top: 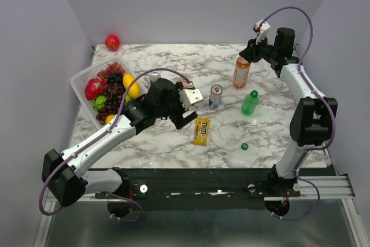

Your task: Screw on the bottle caps

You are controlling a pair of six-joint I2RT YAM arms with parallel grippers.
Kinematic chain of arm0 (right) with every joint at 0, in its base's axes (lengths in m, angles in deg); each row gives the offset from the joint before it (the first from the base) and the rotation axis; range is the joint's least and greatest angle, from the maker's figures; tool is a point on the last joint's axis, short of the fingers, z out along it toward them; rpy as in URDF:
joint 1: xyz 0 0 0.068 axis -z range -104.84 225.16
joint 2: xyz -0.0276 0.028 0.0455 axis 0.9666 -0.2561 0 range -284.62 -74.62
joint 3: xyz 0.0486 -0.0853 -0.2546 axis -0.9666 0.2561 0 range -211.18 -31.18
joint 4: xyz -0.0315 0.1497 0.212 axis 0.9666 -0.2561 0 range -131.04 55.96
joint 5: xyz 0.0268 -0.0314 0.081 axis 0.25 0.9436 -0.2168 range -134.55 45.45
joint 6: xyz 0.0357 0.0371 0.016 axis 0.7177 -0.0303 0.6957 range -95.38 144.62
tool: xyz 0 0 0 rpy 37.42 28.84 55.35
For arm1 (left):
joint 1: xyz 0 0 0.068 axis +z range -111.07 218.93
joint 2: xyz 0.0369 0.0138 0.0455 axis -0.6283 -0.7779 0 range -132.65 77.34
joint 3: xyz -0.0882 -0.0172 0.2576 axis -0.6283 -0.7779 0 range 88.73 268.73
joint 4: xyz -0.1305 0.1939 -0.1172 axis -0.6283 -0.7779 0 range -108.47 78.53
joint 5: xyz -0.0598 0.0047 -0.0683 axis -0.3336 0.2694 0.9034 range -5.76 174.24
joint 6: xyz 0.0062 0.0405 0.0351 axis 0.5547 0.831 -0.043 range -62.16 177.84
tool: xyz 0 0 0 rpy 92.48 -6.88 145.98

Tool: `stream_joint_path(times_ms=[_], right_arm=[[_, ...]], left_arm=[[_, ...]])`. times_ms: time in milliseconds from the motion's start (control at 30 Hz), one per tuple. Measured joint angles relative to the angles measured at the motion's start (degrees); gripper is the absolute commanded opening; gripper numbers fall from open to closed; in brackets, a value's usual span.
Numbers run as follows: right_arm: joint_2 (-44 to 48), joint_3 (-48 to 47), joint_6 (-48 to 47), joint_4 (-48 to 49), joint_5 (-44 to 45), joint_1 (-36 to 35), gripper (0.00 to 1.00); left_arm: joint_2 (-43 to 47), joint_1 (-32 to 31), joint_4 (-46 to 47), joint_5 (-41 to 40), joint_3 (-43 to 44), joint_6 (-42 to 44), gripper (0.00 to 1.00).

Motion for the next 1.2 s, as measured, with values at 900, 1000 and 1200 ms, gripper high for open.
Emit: stream_joint_path(times_ms=[900,1000,1200], right_arm=[[0.0,2.9,0.2,2.0,0.7,0.0,0.58],[0.1,2.5,0.3,1.2,0.5,0.0,0.75],[4.5,-0.8,0.7,-2.1,-2.1,-1.1,0.77]], left_arm=[[-0.2,0.9,1.8,0.6,-0.3,0.0,0.99],[-0.2,1.0,1.9,0.5,-0.3,0.0,0.99],[1.1,4.0,2.6,-0.6,0.1,-0.9,0.99]])
